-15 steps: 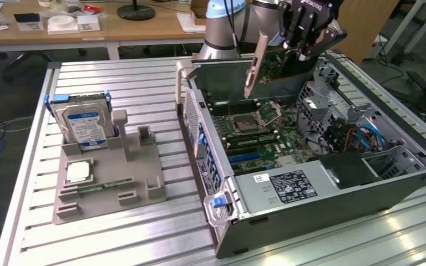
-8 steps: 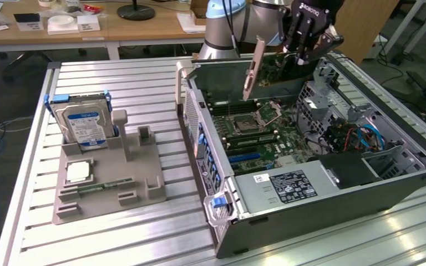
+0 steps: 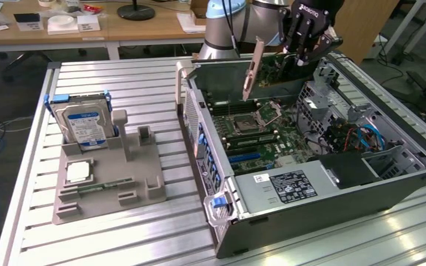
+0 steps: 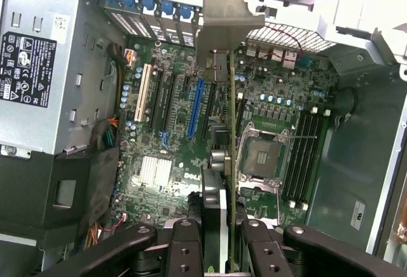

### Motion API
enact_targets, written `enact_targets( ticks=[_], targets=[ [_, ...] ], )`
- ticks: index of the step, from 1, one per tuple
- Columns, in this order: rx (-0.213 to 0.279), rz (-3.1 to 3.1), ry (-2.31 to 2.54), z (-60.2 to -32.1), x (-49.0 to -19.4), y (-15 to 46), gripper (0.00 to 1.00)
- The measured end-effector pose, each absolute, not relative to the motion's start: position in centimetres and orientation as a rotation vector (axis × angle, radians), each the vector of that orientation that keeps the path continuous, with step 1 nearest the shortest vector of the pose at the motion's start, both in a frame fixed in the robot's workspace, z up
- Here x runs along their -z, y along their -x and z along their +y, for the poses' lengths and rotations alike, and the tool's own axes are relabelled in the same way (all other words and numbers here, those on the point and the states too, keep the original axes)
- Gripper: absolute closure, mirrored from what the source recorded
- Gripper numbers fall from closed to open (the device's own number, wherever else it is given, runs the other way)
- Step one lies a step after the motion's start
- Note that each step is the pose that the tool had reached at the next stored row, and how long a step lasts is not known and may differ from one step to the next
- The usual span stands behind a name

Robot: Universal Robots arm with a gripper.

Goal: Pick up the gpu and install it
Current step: 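Insert the gpu into the slot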

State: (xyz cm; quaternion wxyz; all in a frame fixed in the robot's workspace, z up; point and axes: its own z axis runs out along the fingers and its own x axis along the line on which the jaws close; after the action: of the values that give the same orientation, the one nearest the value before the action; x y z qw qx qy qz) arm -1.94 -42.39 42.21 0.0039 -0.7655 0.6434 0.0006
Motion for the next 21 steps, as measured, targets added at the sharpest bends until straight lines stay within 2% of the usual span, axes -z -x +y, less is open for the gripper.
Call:
enact_targets(
  ticks=[21],
  targets=[
    [0.004, 2.2, 2.217, -42.1, -38.7, 2.2, 0.72]
  ],
)
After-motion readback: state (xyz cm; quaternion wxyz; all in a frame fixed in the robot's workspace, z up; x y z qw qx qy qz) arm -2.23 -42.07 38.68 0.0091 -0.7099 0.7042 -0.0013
